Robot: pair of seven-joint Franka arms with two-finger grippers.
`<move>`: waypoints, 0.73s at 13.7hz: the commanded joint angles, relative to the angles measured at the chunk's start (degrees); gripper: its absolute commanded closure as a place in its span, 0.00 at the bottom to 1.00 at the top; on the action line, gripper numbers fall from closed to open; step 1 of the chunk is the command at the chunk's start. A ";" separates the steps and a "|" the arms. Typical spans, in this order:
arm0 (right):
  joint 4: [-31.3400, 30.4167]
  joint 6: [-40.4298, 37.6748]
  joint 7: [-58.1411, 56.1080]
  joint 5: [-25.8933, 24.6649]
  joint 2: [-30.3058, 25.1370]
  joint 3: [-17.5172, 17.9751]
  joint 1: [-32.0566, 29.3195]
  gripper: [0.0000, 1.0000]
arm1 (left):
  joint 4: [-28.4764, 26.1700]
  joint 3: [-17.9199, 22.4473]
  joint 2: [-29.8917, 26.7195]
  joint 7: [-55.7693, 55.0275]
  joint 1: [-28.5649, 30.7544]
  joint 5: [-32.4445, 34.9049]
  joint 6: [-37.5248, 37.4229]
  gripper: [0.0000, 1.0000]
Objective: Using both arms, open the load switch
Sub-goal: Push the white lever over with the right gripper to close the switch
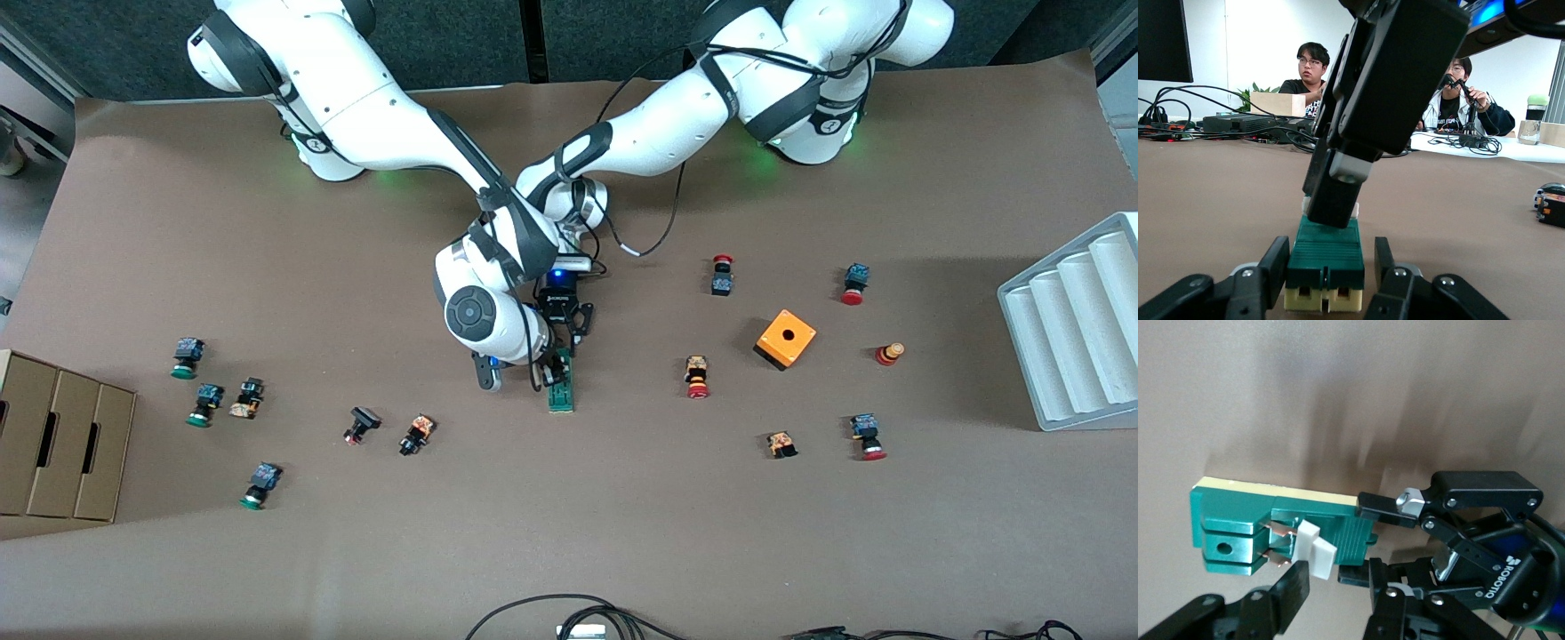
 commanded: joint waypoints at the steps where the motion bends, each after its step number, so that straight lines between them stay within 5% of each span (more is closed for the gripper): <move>1: -1.89 1.43 0.36 -1.40 -0.42 -0.21 0.57 0.54 | 2.97 0.55 6.02 -2.88 -0.66 0.67 1.29 0.41; 8: -1.19 1.00 0.45 -1.40 -0.77 -0.29 0.48 0.51 | 3.05 0.64 6.55 -2.88 -0.66 0.94 1.20 0.41; 10: -0.40 -0.14 0.45 -1.40 -2.08 -0.38 -0.31 0.28 | 2.97 0.64 6.55 -2.97 -0.66 0.85 1.11 0.41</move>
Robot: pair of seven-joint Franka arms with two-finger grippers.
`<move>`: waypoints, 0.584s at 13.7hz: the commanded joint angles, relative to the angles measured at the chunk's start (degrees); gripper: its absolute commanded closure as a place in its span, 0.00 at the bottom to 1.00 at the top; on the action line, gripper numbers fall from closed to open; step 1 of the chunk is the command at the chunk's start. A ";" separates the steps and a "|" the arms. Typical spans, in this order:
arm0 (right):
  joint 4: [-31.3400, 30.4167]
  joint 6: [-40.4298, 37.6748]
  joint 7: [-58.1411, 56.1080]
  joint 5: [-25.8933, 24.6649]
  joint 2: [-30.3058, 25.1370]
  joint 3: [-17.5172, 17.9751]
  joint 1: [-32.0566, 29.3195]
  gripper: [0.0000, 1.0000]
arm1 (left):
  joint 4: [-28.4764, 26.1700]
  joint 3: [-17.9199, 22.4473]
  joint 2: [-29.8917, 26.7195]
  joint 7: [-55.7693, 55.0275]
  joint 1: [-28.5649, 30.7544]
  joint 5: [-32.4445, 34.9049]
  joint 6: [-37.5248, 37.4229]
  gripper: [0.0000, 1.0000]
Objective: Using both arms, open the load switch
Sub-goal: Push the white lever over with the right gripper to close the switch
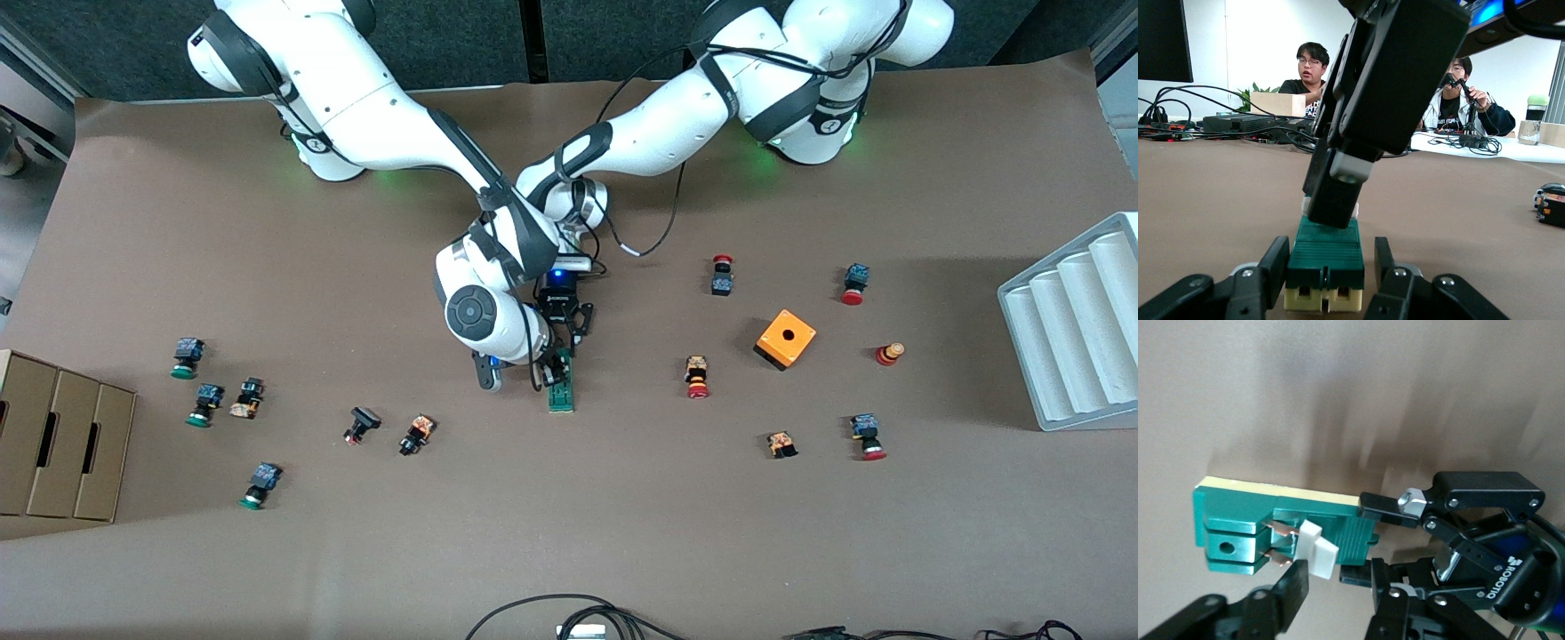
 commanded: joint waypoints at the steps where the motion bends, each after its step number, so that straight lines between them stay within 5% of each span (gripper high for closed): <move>1: -0.30 -1.37 0.27 -1.38 -2.81 -0.48 -0.72 0.10 | 2.97 0.56 6.63 -2.92 -0.66 0.84 1.13 0.41; 8: -0.03 -10.24 -12.52 -8.59 -12.29 -0.48 -8.18 0.01 | 3.24 0.56 6.54 -2.92 -0.66 0.93 1.13 0.41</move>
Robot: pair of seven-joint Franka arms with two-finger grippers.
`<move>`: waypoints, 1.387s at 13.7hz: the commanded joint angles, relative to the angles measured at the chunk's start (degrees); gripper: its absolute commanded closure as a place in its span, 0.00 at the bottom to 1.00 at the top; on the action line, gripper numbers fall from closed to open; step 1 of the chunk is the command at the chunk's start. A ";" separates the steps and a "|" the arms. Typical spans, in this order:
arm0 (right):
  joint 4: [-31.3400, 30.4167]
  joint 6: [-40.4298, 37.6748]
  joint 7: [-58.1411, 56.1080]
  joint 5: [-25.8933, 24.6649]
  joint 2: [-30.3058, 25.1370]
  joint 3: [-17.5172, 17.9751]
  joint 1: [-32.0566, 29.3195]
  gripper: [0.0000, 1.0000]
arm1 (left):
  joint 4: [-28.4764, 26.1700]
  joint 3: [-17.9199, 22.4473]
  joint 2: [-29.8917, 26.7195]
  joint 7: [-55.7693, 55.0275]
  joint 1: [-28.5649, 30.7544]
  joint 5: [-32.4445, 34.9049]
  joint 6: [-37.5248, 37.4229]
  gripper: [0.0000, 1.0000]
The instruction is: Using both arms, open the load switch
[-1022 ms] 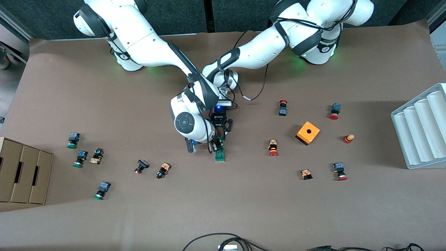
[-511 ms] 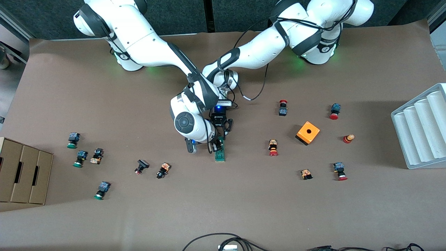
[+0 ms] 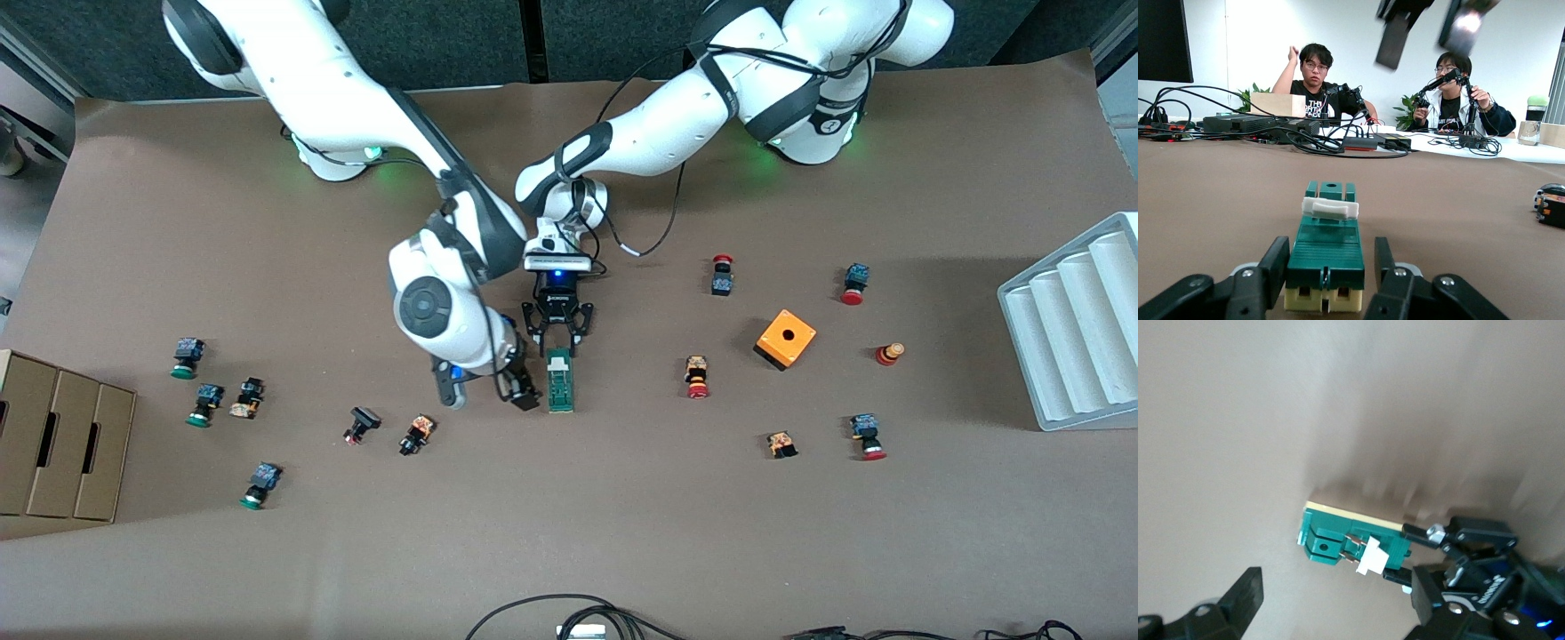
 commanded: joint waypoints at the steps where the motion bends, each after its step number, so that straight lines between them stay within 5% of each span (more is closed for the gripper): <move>1: -0.91 -5.97 -10.03 -1.43 -5.79 0.37 -4.01 0.01 | 3.24 0.55 6.52 -2.88 -0.64 0.72 1.23 0.41; 6: -1.35 -20.64 -32.71 -1.51 -15.99 0.37 -13.24 0.01 | 2.89 0.55 6.87 -2.96 -0.64 0.36 1.14 0.40; 8: -1.70 -25.74 -42.11 -2.47 -20.03 0.37 -17.19 0.01 | 2.97 0.55 6.78 -2.70 -0.64 0.54 1.14 0.23; 9: -1.79 -28.03 -46.77 -3.61 -21.70 0.28 -18.95 0.01 | 2.97 0.55 6.70 -2.61 -0.64 0.54 1.14 0.05; 10: -1.79 -30.40 -52.04 -4.50 -23.20 0.28 -21.06 0.01 | 3.06 0.55 6.52 -2.35 -0.64 0.63 1.14 0.01; 15: -4.94 -35.52 -78.93 -9.15 -31.63 0.28 -32.13 0.01 | 2.89 0.55 6.34 -1.73 -0.64 0.45 0.88 0.00; 19: -7.24 -34.82 -91.61 -15.30 -35.60 -2.17 -34.70 0.01 | 2.89 0.47 5.99 -1.65 -0.64 0.19 0.88 0.00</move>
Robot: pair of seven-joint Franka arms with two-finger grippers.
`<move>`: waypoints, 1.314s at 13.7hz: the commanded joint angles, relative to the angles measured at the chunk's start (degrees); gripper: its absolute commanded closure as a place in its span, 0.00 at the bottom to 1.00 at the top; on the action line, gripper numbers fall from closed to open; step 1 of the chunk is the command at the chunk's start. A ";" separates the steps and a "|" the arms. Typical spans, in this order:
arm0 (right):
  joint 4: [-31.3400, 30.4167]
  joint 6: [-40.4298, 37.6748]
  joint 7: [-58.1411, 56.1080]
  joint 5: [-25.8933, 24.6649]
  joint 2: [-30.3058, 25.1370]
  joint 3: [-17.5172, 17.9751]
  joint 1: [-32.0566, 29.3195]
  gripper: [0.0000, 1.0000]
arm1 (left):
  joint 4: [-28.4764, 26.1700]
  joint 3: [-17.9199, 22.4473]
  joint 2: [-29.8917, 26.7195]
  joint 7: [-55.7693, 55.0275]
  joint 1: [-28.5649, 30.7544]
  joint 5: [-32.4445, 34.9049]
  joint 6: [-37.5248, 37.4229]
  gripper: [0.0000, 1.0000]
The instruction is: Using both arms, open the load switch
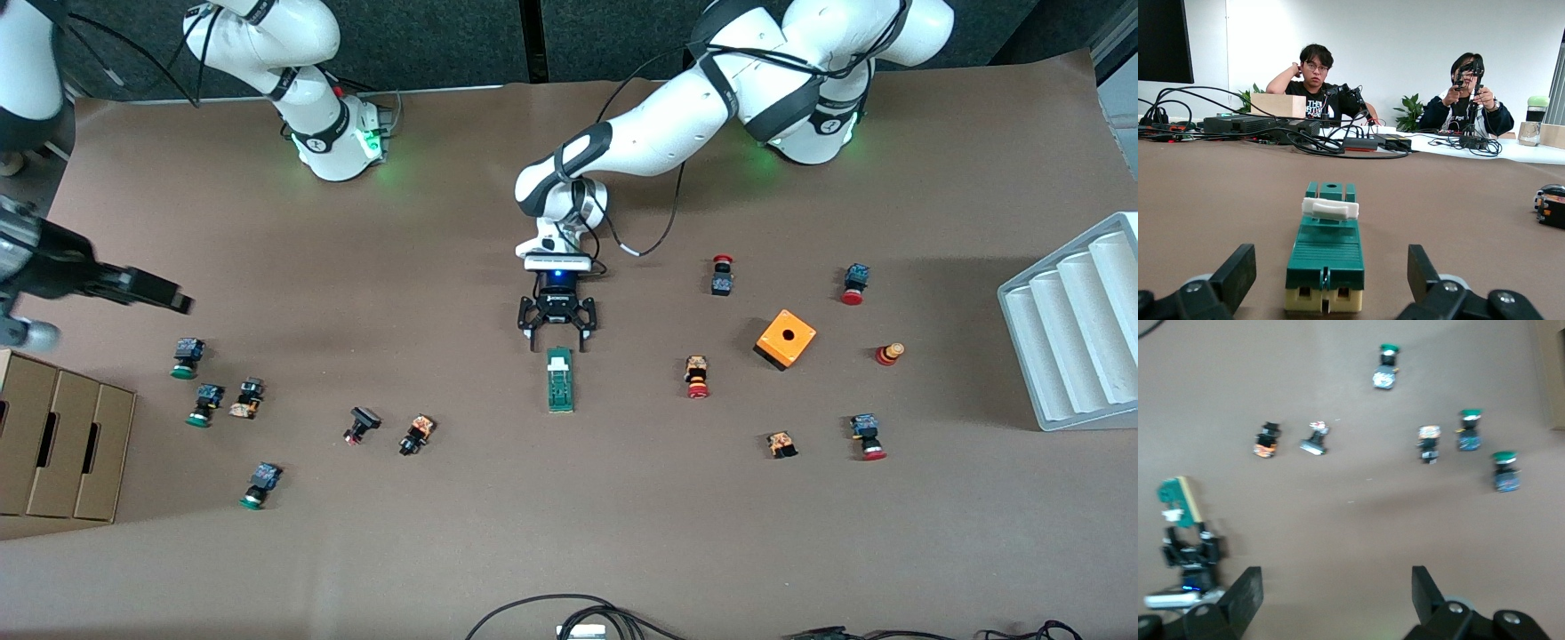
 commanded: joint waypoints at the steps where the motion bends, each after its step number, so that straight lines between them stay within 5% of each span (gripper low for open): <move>1: -2.95 1.10 -6.35 -3.66 -2.85 -1.26 0.15 0.01 | 2.86 0.38 5.78 -1.62 -0.60 -0.33 1.05 0.00; 18: 0.21 3.03 -6.10 -6.75 0.32 -0.56 0.68 0.01 | 3.48 -0.15 -0.19 2.77 -1.92 -8.24 5.70 0.00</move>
